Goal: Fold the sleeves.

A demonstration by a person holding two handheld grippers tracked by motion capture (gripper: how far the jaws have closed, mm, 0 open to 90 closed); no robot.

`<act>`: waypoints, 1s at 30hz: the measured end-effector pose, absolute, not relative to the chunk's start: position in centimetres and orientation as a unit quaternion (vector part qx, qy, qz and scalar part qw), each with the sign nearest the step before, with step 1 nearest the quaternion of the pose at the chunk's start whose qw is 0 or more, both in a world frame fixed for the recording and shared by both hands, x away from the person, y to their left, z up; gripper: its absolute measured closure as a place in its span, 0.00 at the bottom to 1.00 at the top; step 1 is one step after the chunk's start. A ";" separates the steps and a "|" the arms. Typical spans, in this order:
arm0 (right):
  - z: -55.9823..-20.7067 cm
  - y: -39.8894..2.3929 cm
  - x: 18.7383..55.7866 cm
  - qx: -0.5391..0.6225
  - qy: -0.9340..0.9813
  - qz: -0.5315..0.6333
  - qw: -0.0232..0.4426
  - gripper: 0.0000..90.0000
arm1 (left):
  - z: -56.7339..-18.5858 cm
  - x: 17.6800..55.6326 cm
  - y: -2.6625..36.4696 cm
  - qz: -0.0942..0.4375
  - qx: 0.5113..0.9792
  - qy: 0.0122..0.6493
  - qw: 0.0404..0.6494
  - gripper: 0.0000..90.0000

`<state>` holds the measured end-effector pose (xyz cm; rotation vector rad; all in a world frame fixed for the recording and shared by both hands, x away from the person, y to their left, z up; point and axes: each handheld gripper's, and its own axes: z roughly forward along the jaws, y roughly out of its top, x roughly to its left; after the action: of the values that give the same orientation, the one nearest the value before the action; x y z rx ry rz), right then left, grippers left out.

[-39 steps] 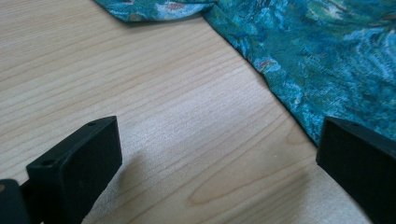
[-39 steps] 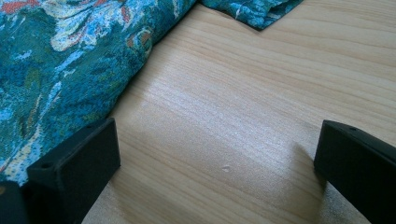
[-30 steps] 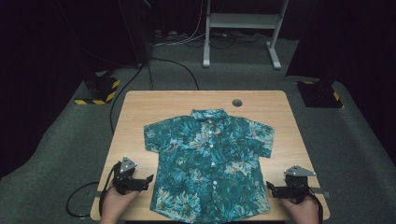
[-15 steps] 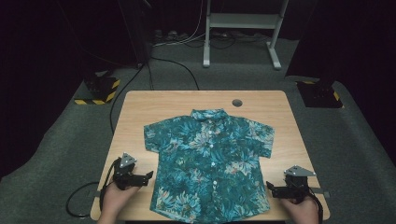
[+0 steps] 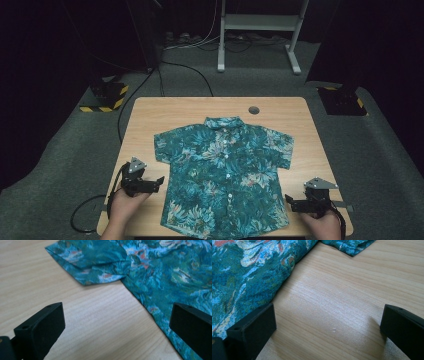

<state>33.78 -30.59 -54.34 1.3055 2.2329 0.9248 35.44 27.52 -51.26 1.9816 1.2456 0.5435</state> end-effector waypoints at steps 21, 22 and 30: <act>-54.3 -30.6 33.8 0.466 0.797 0.330 0.196 0.00 | -50.6 37.5 27.6 0.221 0.749 0.483 0.396 0.00; -54.3 -30.6 33.8 0.466 0.797 0.330 0.196 0.00 | -50.6 37.6 27.7 0.219 0.747 0.485 0.398 0.00; -54.3 -30.6 33.8 0.466 0.797 0.330 0.196 0.00 | -50.4 38.9 27.6 0.214 0.744 0.490 0.401 0.00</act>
<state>33.77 -30.59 -54.34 1.3045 2.2335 0.9251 38.92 27.59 -50.40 1.8810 1.2404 0.5410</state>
